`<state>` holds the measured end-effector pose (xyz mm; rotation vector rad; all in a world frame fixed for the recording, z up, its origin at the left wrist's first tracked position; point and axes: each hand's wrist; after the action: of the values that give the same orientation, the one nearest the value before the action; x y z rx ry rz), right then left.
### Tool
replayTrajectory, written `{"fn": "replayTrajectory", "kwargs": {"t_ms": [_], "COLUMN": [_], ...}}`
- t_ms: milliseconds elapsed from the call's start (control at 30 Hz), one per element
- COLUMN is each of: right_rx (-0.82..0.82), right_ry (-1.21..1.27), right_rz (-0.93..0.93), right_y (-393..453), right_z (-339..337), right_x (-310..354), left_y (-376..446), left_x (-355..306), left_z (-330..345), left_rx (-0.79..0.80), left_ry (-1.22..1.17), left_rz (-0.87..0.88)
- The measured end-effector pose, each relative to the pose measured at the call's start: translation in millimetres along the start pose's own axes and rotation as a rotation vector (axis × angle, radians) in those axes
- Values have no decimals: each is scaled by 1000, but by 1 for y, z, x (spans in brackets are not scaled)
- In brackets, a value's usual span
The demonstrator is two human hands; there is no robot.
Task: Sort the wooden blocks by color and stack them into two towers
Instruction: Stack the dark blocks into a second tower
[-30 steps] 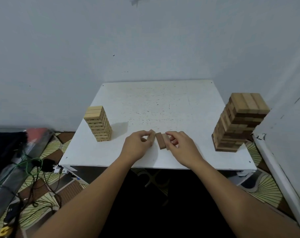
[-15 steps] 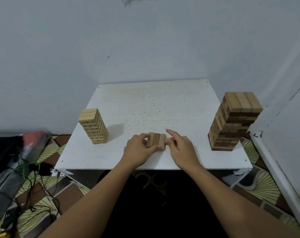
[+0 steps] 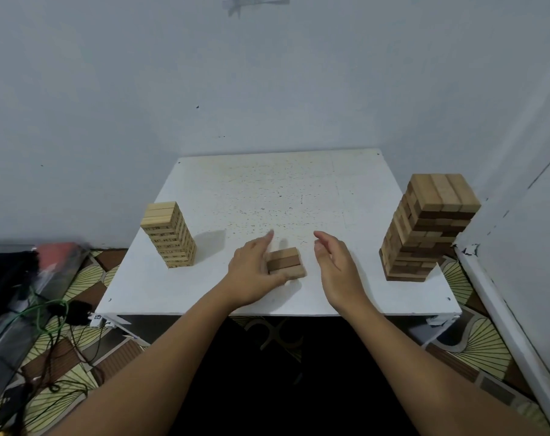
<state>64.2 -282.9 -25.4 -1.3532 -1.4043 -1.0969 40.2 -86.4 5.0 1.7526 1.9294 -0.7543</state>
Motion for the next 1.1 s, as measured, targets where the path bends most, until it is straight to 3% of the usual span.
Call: {"fn": "replayTrajectory", "kwargs": {"t_ms": [100,267,567,867,1000,1100], "right_rx": [34,87,105,131,145,173], "right_ry": [217,386,384,334,268,164], "right_rz": [81,212,293,304,277,193], "right_y": [1,0,-3,-3,-3,1], "right_z": [11,36,45,42,36,26], "right_x": [10,16,14,16,20,22], "left_y": [-14,-13,-12,-13,-16,-16], "left_x": [-8,-29,-40,-37,-38,-32], "left_z": [13,39,44,39,33,23], "left_rx": [-165,-298,-340,-277,-200,-174], "left_ry": [-538,-1006,-1042,-1020,-979,-803], "left_rz": [-138,-313,-283,-314,-252,-186]}}
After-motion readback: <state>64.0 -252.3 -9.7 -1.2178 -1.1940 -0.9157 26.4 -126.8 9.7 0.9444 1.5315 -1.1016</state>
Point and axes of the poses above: each hand's wrist, its own y-axis towards the middle knuckle, its own z-axis out of the palm, x = y × z, and after that the axes turned 5 degrees about -x, right-handed
